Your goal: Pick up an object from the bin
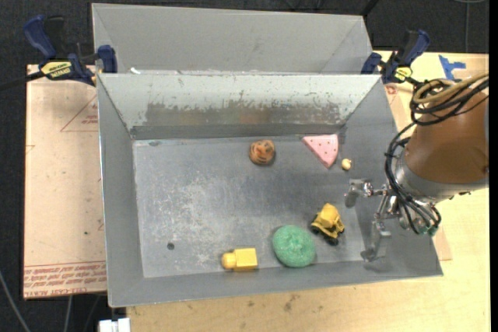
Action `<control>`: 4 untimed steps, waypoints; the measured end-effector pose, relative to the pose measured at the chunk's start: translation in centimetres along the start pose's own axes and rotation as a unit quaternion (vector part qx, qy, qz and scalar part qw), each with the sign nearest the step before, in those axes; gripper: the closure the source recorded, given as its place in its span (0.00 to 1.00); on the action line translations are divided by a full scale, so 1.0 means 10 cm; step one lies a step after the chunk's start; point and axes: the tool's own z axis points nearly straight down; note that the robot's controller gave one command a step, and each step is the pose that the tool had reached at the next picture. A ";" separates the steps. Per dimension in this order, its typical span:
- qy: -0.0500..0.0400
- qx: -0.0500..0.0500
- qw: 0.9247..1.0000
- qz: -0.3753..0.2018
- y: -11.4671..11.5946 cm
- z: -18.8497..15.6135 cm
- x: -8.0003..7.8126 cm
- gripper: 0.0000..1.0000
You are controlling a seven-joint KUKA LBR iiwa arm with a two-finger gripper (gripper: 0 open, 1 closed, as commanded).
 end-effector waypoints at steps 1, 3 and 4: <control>-0.004 0.001 1.000 -0.002 0.00 -0.04 -0.02 0.00; -0.006 0.000 0.997 -0.080 0.33 0.61 -0.10 0.00; -0.004 0.001 0.986 -0.164 0.32 0.63 -0.17 1.00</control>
Offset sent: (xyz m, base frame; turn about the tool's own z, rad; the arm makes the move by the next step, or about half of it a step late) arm 0.0278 0.0527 -0.0579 -0.1743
